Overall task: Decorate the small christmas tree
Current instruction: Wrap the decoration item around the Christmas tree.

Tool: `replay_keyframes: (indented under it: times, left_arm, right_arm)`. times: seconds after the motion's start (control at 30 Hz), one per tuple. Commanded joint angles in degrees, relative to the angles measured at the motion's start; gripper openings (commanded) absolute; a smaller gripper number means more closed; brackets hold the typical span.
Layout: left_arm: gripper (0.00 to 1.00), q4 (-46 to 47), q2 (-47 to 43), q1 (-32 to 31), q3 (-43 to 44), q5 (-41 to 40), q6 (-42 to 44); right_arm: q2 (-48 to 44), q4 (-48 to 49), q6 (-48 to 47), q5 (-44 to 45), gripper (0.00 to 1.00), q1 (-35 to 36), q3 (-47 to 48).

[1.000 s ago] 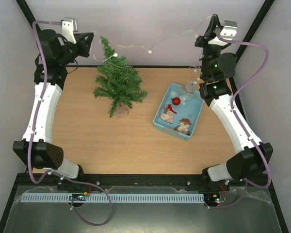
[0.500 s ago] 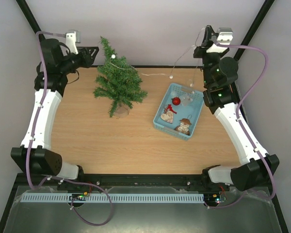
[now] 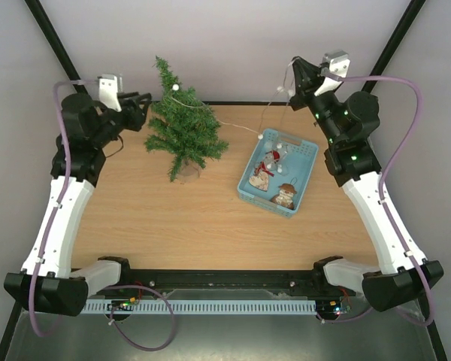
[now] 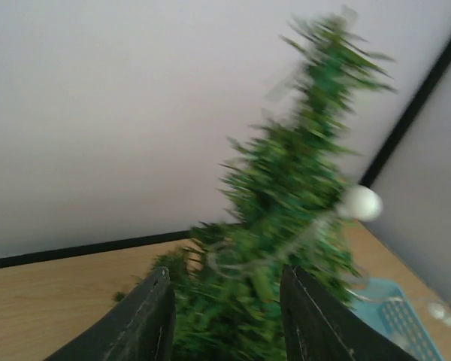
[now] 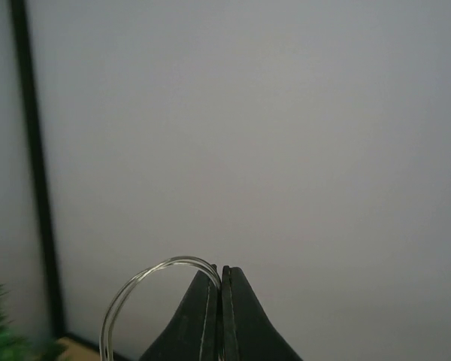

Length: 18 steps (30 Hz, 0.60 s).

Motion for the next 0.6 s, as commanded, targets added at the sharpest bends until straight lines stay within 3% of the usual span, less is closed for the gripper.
replay_keyframes:
  times: [0.0, 0.27, 0.57]
  left_arm:
    - [0.41, 2.7, -2.9, -5.8, -1.8, -1.9, 6.0]
    - [0.43, 7.7, -5.5, -16.5, -5.8, 2.1, 9.3]
    - [0.44, 16.2, 0.5, -31.5, -8.2, 2.3, 6.7]
  right_arm:
    - [-2.4, -2.2, 7.6, -14.5, 0.02, -0.2, 1.7]
    - [-5.3, 3.3, 18.9, -25.8, 0.02, 0.3, -4.8]
    - [-3.8, 5.3, 21.0, -25.0, 0.02, 5.4, -5.6]
